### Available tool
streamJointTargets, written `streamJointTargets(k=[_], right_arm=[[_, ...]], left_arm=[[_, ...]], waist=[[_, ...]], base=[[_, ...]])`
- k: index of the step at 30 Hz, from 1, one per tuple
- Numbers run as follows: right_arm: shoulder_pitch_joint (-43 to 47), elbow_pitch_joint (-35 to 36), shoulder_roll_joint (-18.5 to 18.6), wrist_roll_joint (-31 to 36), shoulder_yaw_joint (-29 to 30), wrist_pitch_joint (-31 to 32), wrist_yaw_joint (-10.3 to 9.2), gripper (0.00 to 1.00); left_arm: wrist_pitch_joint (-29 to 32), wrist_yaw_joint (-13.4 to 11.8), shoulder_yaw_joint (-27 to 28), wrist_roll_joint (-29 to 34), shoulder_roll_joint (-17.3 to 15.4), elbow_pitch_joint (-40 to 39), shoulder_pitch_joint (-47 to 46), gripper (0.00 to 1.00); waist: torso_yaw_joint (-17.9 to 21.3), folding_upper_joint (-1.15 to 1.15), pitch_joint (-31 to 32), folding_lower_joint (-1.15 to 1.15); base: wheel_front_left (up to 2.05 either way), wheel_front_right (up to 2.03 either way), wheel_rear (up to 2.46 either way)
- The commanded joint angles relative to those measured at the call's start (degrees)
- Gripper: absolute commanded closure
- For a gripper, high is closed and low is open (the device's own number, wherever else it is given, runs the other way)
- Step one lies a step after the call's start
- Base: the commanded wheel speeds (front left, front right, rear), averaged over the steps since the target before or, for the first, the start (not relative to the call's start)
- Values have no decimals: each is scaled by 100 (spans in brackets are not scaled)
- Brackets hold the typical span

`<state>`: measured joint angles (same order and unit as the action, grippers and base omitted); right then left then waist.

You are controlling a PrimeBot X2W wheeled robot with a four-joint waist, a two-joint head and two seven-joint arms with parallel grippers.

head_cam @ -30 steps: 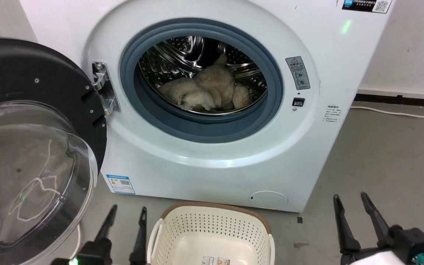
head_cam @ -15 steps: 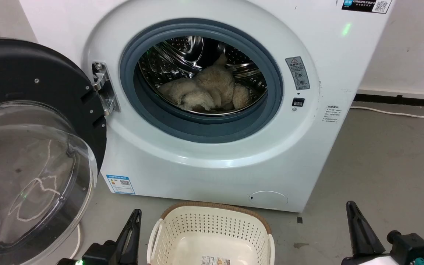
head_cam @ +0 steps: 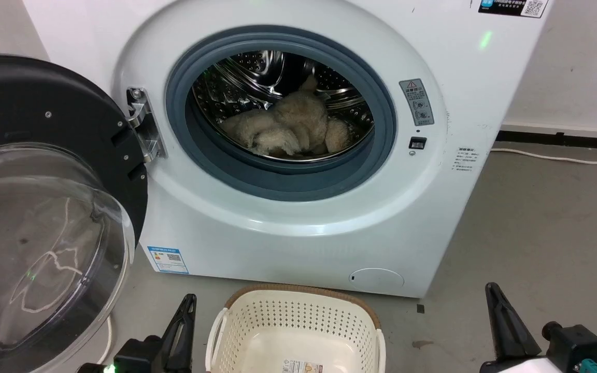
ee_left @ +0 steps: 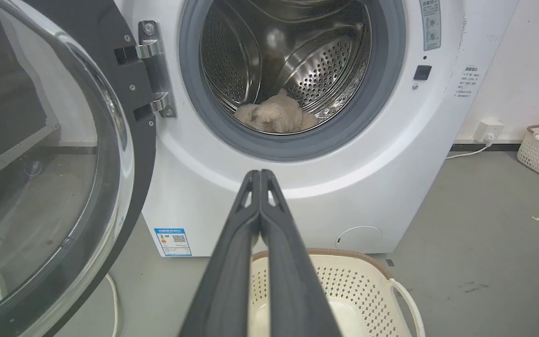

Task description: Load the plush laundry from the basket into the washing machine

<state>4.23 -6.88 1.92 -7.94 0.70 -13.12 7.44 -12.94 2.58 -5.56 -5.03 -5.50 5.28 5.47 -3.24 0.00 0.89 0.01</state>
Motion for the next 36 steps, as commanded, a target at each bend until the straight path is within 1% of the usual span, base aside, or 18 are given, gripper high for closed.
streamJointTargets(k=[1, 36], right_arm=[[-55, 53, 2, 53, -7, 48, 1, 100], [-171, 254, 5, 287, -27, 448, 2, 100]], left_arm=[[41, -33, 27, 61, 25, -45, -76, 100], [437, -104, 194, 200, 100, -197, -225, 100]], waist=[[6, 0, -2, 0], [106, 0, -29, -1]], base=[[0, 0, 0], [0, 0, 0]])
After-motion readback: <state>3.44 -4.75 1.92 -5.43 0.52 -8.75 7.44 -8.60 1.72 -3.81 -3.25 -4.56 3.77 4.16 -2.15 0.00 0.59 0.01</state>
